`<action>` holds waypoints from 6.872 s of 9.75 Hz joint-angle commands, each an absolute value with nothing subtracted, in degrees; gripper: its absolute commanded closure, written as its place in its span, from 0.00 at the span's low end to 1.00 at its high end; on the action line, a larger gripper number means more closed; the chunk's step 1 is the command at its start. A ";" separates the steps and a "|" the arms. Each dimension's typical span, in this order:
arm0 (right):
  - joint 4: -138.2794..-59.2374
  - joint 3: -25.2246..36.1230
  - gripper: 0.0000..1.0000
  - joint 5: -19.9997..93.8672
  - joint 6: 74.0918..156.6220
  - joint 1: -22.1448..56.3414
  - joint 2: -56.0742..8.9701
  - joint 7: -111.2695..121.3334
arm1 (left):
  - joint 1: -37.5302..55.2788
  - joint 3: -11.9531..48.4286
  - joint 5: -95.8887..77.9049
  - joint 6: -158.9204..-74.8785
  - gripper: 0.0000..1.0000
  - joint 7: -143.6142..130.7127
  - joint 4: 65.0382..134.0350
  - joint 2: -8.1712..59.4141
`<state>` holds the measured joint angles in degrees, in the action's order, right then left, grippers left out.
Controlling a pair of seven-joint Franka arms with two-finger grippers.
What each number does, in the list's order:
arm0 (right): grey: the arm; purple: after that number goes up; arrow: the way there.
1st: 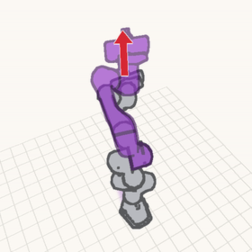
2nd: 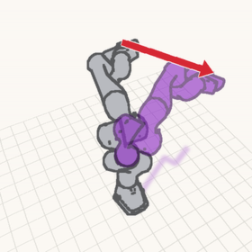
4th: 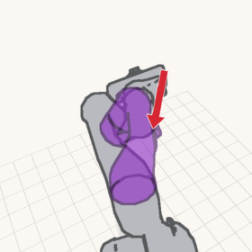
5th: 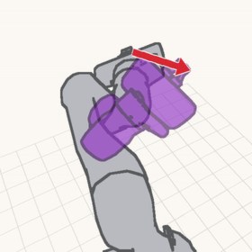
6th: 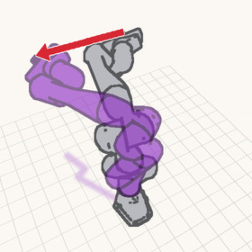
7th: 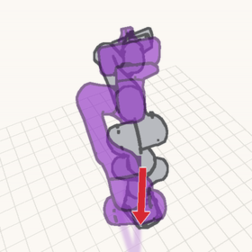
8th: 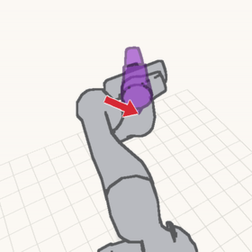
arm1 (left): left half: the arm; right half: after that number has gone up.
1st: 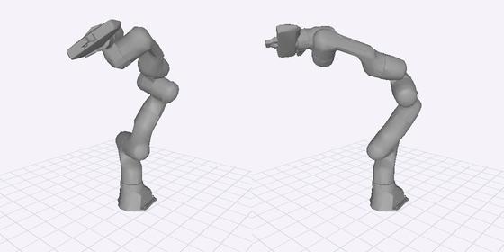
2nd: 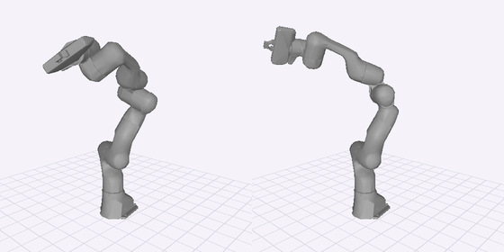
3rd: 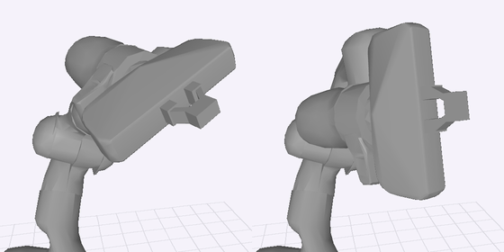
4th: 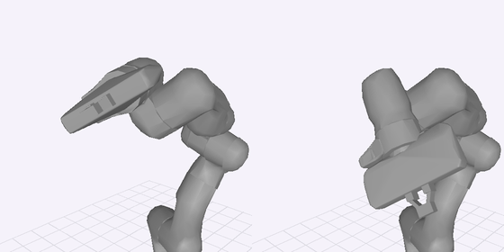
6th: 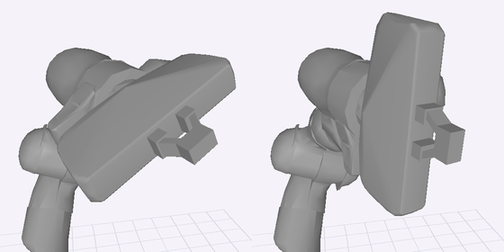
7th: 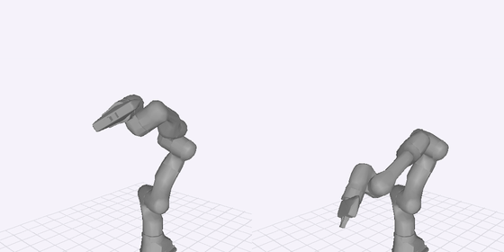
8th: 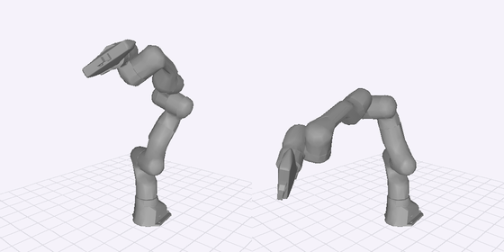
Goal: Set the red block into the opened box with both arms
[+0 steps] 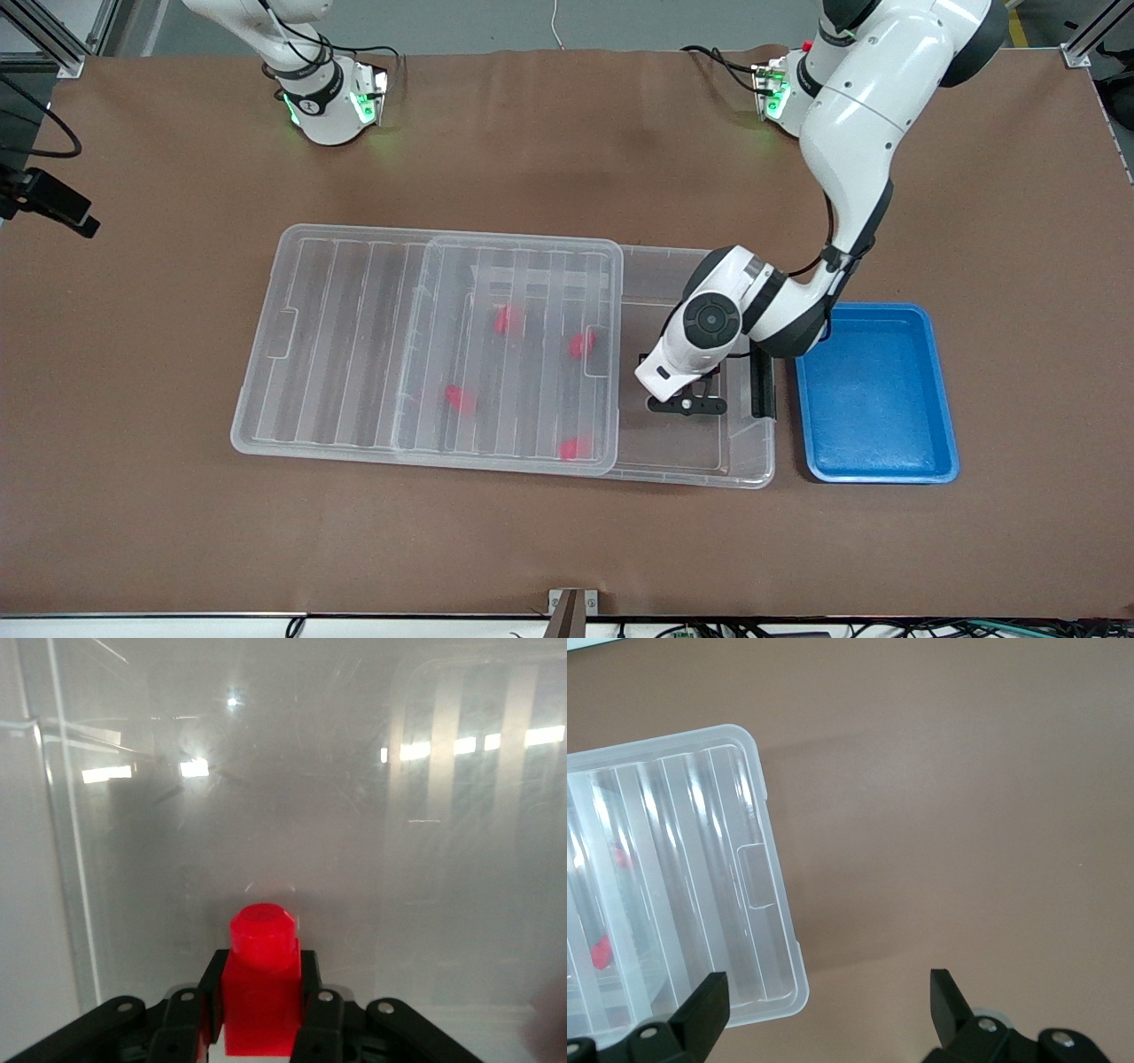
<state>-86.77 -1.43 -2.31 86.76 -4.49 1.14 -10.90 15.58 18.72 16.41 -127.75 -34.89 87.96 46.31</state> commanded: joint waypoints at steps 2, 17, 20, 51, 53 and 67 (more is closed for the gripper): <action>-90.34 2.18 0.00 1.04 89.81 -3.43 2.63 -11.87 | 15.21 18.63 17.93 -128.76 0.00 -35.15 87.45 46.77; -104.64 2.02 1.00 2.89 110.71 -3.69 -13.36 13.94 | -4.92 17.67 5.01 -87.28 0.00 -20.24 73.92 10.03; -108.89 1.93 1.00 7.73 113.28 -2.99 -13.45 15.38 | -3.00 13.99 4.13 -86.40 0.00 -9.43 77.94 5.29; -103.45 -3.00 0.00 9.77 109.62 0.81 -9.79 -2.09 | -0.70 6.86 2.29 -82.27 0.00 -0.53 84.55 -0.79; -103.36 1.12 0.00 4.95 105.22 0.53 -2.24 -7.01 | -0.88 6.77 1.85 -81.05 0.00 -1.49 84.73 -0.79; -87.54 5.62 0.00 -0.79 89.12 0.44 2.20 -7.21 | -0.62 6.68 2.55 -79.80 0.00 -3.52 82.53 0.79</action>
